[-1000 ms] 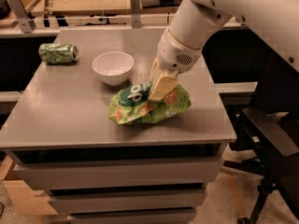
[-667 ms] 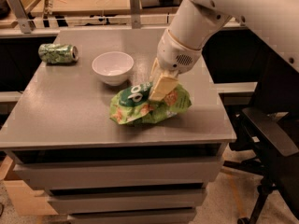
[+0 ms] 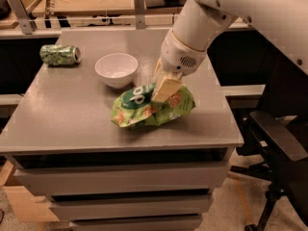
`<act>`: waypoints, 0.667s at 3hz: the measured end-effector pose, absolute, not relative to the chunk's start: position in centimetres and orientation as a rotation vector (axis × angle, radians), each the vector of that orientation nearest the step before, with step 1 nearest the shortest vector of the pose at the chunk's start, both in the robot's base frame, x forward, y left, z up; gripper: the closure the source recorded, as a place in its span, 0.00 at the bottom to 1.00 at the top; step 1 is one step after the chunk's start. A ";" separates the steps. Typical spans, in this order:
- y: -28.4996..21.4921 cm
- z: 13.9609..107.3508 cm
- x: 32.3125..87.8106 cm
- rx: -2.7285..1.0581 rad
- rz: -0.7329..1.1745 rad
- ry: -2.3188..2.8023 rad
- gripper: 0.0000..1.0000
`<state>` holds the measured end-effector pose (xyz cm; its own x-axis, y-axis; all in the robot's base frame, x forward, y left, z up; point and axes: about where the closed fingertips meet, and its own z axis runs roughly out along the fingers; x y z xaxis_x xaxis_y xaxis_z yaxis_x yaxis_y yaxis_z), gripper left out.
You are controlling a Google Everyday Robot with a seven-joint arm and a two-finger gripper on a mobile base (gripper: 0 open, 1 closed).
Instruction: Pick green rice chip bag from white bowl and place on counter
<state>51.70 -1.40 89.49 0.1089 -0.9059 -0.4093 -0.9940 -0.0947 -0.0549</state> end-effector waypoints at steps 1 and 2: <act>-1.1 90.2 51.8 -2.090 0.374 1.836 0.13; -2.4 90.6 52.7 -2.084 0.341 1.857 0.00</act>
Offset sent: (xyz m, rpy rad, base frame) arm 0.0205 -0.0303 0.0160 -0.0465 -0.0407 -0.0231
